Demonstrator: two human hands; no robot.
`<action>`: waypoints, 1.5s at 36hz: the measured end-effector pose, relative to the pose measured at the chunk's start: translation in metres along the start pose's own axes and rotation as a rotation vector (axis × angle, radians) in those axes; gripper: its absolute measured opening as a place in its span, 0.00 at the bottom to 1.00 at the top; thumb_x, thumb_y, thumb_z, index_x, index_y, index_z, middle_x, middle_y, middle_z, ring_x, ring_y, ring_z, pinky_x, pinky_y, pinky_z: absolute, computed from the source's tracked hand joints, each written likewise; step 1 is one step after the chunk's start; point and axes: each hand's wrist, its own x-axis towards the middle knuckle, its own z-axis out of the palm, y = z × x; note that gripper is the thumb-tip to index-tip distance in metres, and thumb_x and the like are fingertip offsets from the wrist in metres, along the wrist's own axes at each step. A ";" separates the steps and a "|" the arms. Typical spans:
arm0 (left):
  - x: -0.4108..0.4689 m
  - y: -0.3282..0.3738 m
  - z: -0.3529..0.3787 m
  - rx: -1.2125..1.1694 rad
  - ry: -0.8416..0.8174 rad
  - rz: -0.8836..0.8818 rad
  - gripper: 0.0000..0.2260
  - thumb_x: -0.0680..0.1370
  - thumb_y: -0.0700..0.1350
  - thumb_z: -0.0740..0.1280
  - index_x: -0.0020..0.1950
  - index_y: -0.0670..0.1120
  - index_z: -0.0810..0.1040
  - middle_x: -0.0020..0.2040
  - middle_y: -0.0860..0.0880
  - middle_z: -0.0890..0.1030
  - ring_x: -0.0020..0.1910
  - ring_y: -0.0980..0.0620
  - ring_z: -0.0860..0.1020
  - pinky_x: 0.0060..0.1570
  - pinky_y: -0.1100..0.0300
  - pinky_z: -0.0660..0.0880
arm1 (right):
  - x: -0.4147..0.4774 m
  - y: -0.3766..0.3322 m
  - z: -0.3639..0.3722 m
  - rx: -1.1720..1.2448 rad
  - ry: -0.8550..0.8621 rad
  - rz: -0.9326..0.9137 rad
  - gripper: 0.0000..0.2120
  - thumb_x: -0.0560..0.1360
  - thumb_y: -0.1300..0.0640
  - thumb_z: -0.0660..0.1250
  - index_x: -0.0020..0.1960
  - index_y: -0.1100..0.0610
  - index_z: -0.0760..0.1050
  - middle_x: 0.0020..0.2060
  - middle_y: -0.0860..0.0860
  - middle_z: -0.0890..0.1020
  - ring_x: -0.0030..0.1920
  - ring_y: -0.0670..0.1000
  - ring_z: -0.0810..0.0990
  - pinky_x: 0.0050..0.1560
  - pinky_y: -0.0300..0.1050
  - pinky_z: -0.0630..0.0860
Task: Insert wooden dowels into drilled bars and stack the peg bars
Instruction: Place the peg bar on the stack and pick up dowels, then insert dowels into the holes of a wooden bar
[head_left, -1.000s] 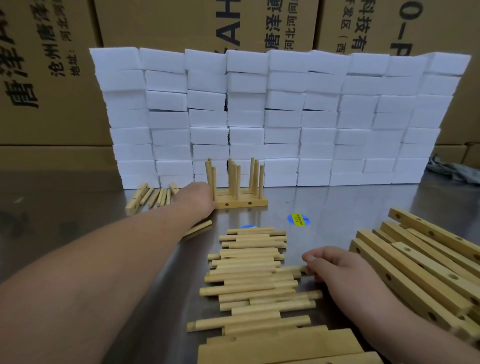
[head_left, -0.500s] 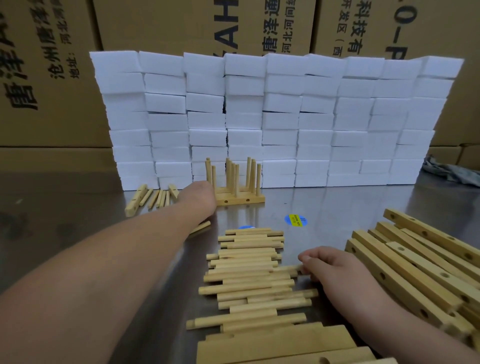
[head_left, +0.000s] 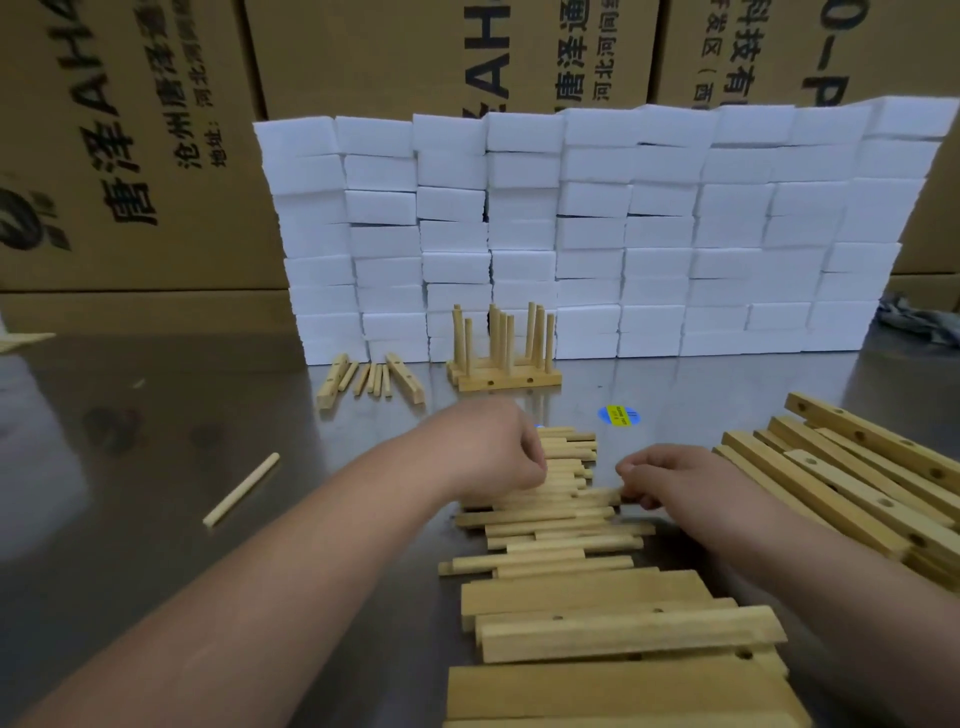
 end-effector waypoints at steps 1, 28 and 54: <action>-0.005 0.000 0.002 0.025 -0.016 -0.009 0.06 0.75 0.48 0.66 0.49 0.53 0.82 0.47 0.59 0.81 0.42 0.61 0.76 0.42 0.65 0.72 | -0.003 -0.005 -0.001 -0.040 -0.019 -0.040 0.07 0.77 0.53 0.63 0.41 0.45 0.76 0.44 0.43 0.80 0.46 0.42 0.76 0.39 0.36 0.67; -0.021 -0.001 -0.011 0.113 0.177 0.099 0.05 0.76 0.53 0.63 0.40 0.57 0.71 0.39 0.59 0.75 0.36 0.62 0.72 0.30 0.65 0.63 | -0.063 -0.064 0.003 -0.801 -0.560 -0.536 0.12 0.76 0.41 0.59 0.55 0.42 0.73 0.48 0.40 0.76 0.48 0.42 0.74 0.52 0.44 0.74; -0.048 0.028 -0.035 -0.391 0.629 0.217 0.05 0.72 0.49 0.62 0.37 0.55 0.76 0.31 0.58 0.75 0.23 0.58 0.70 0.22 0.71 0.62 | -0.043 -0.070 -0.028 0.498 -0.044 -0.097 0.20 0.76 0.50 0.57 0.32 0.54 0.81 0.30 0.54 0.80 0.22 0.50 0.71 0.23 0.40 0.67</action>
